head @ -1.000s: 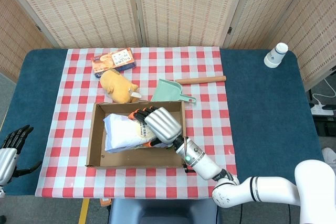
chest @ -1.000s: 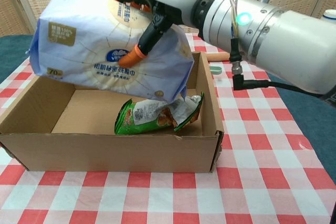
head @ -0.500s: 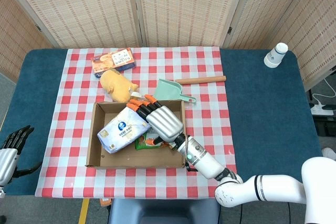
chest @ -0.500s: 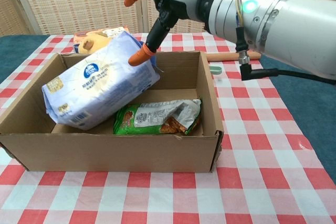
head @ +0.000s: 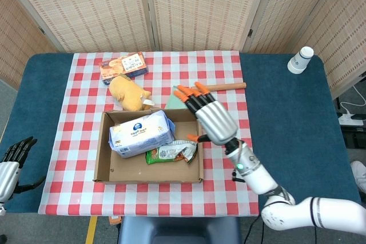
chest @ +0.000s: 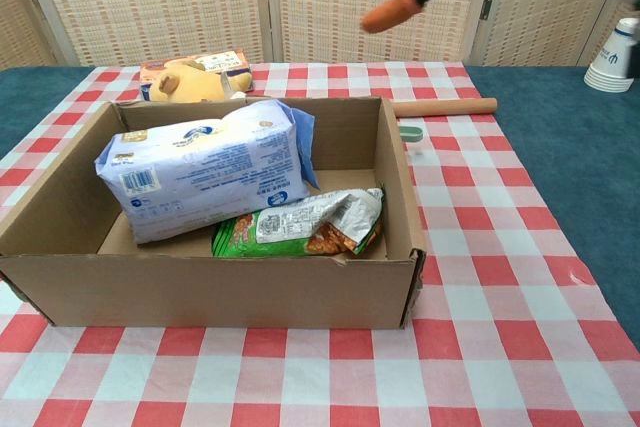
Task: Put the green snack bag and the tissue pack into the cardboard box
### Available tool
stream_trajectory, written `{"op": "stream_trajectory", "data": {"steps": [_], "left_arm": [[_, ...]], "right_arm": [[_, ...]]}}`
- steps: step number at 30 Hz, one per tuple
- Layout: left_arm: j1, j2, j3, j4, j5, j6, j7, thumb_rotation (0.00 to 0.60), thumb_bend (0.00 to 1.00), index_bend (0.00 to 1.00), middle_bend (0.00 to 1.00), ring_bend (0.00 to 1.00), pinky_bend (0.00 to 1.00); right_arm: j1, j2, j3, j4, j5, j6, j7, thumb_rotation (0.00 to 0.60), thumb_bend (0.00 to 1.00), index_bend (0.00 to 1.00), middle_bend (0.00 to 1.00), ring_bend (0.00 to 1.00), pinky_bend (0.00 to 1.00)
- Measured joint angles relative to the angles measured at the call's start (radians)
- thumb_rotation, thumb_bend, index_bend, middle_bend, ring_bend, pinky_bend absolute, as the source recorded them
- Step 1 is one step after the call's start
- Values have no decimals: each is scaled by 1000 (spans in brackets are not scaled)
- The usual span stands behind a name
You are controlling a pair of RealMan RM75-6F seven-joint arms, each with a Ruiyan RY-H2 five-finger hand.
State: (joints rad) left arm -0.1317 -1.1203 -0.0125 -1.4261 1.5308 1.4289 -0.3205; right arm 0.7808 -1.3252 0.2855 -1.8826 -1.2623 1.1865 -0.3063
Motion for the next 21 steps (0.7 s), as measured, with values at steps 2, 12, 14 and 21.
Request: {"op": "stream_trajectory", "data": {"steps": [2,12,14,21], "left_arm": [[0,0,0,-1,0,0,2,600,203,0,0,0,75],[-2,-6,0,-6,-7,-8,37,600,203,0,0,0,75],[-2,-9,-2,-5,-12,-10,48,600,203,0,0,0,75],[0,-14,-9,-4,-35,-18,68,600,203,0,0,0,75]], "right_arm": [[-47,56,-20,-15,-24,35,9,600,0,0,0,0,0],[-316,255,-169,66,-170,267,101,600,0,0,0,0,0],[-365,258,-196,139,-209,317,136,600,0,0,0,0,0],[-556,235,-285,428,-232,410,312,600,0,0,0,0,0]]}}
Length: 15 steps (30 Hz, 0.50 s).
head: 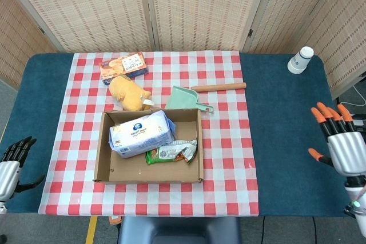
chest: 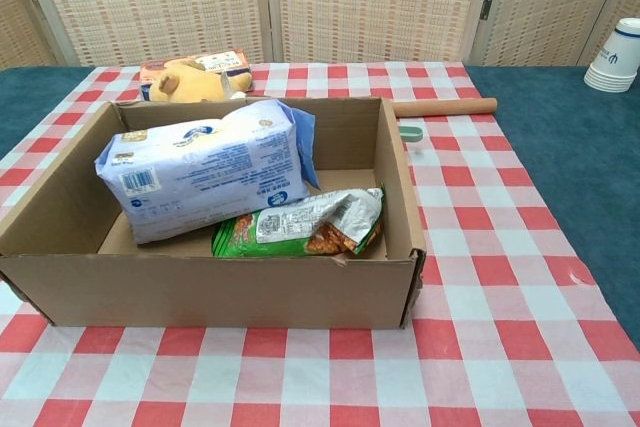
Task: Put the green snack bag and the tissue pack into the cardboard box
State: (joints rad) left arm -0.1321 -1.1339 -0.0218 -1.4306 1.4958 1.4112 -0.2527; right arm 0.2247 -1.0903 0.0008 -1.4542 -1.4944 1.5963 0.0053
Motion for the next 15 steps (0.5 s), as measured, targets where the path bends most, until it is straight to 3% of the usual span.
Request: {"op": "stream_trajectory", "data": {"steps": [6,15], "left_arm": [[1,0,3,-7,10,3,8,600,202,0,0,0,75],[5,2,4,-15,16,14,12,600,202,0,0,0,75]], "right_arm": [[-72,-34,-34,74,32,-21,46,600,0,0,0,0,0],[-96,-83,-33,119,17,-54,44,600,0,0,0,0,0]]}}
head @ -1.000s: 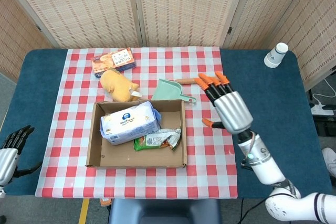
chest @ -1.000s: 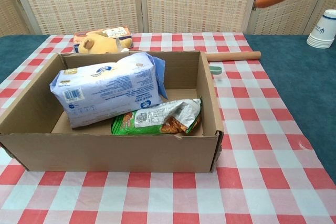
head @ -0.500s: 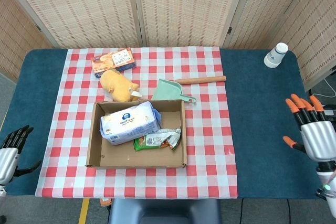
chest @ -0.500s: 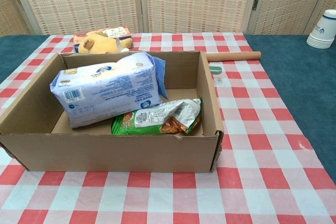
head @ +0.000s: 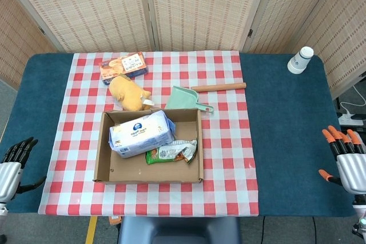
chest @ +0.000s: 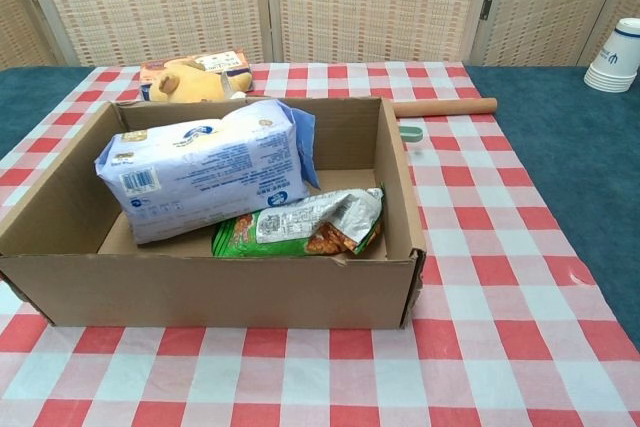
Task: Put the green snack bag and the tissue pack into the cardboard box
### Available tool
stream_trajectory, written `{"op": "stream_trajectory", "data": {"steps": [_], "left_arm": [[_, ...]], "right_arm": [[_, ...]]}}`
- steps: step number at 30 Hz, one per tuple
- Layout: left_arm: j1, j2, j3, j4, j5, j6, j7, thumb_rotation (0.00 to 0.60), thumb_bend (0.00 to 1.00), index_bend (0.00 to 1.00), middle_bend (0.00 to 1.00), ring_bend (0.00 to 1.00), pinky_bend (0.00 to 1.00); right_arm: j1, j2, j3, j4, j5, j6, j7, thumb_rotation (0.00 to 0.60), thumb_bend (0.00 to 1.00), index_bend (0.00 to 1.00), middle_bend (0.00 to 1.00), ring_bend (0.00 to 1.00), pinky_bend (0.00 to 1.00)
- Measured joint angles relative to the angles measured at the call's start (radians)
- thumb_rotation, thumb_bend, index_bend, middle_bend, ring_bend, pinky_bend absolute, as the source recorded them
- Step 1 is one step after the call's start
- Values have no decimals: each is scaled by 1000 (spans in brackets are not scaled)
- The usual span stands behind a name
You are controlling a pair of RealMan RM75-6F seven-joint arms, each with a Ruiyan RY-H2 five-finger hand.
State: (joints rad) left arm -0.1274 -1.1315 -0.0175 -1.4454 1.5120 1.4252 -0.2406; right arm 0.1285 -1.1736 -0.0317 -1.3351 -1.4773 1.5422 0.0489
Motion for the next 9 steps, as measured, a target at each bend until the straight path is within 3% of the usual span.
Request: {"op": "stream_trajectory", "data": {"steps": [9], "left_arm": [[-2,-3,0,-3,-2,-5,13,600,202,0,0,0,75]], "right_arm": [[-3,1,26,-25,-27,1,-22,600,0,0,0,0,0]]}}
